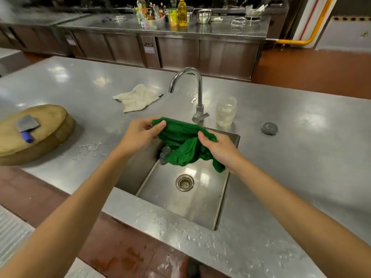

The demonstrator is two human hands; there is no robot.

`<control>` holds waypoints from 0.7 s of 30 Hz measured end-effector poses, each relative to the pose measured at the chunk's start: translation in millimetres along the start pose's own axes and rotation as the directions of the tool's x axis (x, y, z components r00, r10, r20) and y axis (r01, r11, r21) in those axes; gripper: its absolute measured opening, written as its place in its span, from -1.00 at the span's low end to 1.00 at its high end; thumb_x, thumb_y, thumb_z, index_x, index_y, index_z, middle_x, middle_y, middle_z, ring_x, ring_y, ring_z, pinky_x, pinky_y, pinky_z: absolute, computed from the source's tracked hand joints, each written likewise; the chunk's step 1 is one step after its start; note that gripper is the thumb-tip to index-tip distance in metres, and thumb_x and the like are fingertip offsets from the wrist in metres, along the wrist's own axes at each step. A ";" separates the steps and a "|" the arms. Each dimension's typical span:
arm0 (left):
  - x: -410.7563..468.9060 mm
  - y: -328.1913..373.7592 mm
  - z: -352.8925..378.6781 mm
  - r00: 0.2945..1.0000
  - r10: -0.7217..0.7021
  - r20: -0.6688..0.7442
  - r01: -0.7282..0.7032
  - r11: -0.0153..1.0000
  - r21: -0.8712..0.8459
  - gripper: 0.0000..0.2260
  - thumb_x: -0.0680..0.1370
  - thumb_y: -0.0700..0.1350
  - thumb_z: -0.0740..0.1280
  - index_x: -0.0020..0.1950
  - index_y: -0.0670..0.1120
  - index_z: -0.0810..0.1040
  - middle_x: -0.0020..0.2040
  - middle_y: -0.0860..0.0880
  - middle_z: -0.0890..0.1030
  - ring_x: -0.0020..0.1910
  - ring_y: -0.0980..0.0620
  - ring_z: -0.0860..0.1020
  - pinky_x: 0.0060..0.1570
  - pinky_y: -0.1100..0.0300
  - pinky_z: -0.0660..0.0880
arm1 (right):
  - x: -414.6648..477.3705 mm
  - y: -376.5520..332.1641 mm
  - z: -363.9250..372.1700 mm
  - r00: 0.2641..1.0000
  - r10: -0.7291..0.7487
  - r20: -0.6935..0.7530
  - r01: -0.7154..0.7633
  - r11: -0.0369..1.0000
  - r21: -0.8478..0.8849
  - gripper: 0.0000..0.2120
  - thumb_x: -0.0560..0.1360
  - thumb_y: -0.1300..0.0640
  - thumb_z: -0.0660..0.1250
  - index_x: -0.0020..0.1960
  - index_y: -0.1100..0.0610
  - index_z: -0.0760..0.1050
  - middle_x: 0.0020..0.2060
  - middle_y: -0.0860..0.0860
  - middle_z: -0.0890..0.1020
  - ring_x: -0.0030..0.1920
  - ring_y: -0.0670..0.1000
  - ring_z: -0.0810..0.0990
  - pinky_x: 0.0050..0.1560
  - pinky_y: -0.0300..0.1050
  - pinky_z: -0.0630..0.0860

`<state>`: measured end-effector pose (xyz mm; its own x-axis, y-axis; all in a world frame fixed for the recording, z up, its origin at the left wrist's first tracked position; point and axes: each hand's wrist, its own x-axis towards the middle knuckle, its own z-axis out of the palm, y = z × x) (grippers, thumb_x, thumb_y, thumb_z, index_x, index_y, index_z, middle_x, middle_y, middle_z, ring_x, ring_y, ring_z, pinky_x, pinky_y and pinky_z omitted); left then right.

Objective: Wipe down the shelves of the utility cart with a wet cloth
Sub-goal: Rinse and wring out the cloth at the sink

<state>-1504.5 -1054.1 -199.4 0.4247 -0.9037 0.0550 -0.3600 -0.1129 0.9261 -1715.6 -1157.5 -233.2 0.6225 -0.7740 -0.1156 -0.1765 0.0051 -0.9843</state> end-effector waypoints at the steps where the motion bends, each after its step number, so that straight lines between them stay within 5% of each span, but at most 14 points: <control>1: -5.0 2.8 -0.6 1.000 -0.016 -0.022 0.016 1.000 -0.005 -0.80 0.64 -0.07 0.31 0.08 -0.14 0.68 0.01 -0.11 0.73 0.05 -0.07 0.68 0.15 0.07 0.61 | -3.1 -2.6 0.0 0.999 -0.043 -0.003 0.043 0.999 -0.031 -0.80 0.60 -0.05 0.30 0.11 -0.03 0.65 -0.05 -0.10 0.72 -0.03 -0.15 0.67 -0.05 -0.37 0.54; 7: -32.1 27.9 -1.7 0.996 -0.013 -0.083 0.003 0.994 -0.112 -0.82 0.64 -0.08 0.30 -0.01 -0.09 0.68 -0.15 0.07 0.75 -0.14 0.15 0.69 -0.09 0.29 0.60 | -11.2 -14.5 -0.2 0.991 -0.128 0.039 0.134 0.969 -0.206 -0.81 0.60 0.10 0.31 0.16 0.08 0.64 0.00 -0.01 0.71 0.00 -0.03 0.67 -0.04 -0.38 0.56; 11: -38.6 37.9 -6.5 0.991 0.020 -0.131 -0.041 0.986 -0.162 -0.75 0.64 -0.09 0.31 0.11 -0.26 0.65 -0.04 -0.07 0.73 -0.11 0.11 0.71 -0.18 0.32 0.58 | -7.0 -19.2 11.6 0.987 -0.158 0.023 0.157 0.937 -0.312 -0.74 0.60 -0.05 0.30 0.21 0.00 0.62 -0.02 -0.01 0.72 0.00 0.05 0.69 0.14 0.07 0.59; 15: -45.2 33.2 -16.2 0.993 0.029 -0.114 -0.050 0.981 -0.187 -0.72 0.66 -0.10 0.27 0.15 -0.31 0.61 0.01 -0.17 0.70 -0.11 0.06 0.71 -0.19 0.25 0.60 | -4.9 -33.4 31.6 0.979 -0.186 0.088 0.203 0.933 -0.296 -0.71 0.60 -0.01 0.29 0.28 0.05 0.58 0.08 -0.02 0.68 0.09 -0.04 0.64 0.18 0.03 0.59; 19: -44.7 21.4 -49.7 0.997 0.053 -0.057 -0.059 0.991 -0.119 -0.68 0.64 -0.04 0.30 0.15 -0.31 0.59 0.07 -0.28 0.68 0.02 -0.15 0.69 0.00 0.05 0.65 | 2.3 -50.3 57.9 0.941 -0.211 0.266 0.292 0.903 -0.314 -0.21 0.39 -0.08 0.54 0.52 -0.10 0.24 0.40 -0.07 0.44 0.36 -0.07 0.41 0.33 -0.05 0.44; 21: -45.4 13.2 -70.1 0.997 0.071 -0.023 -0.073 0.994 -0.082 -0.71 0.63 -0.05 0.32 0.11 -0.28 0.62 0.04 -0.27 0.68 -0.01 -0.11 0.69 -0.06 0.13 0.63 | 12.1 -58.8 78.7 0.915 -0.185 0.357 0.317 0.878 -0.358 -0.07 0.29 -0.06 0.61 0.52 -0.13 0.20 0.40 -0.05 0.45 0.37 -0.05 0.43 0.35 -0.03 0.44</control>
<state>-1470.4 -985.6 -163.6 0.4168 -0.8997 0.1295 -0.3210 -0.0123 0.9470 -1637.6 -1117.4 -187.2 0.8750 -0.4833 0.0287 -0.2304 -0.4677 -0.8533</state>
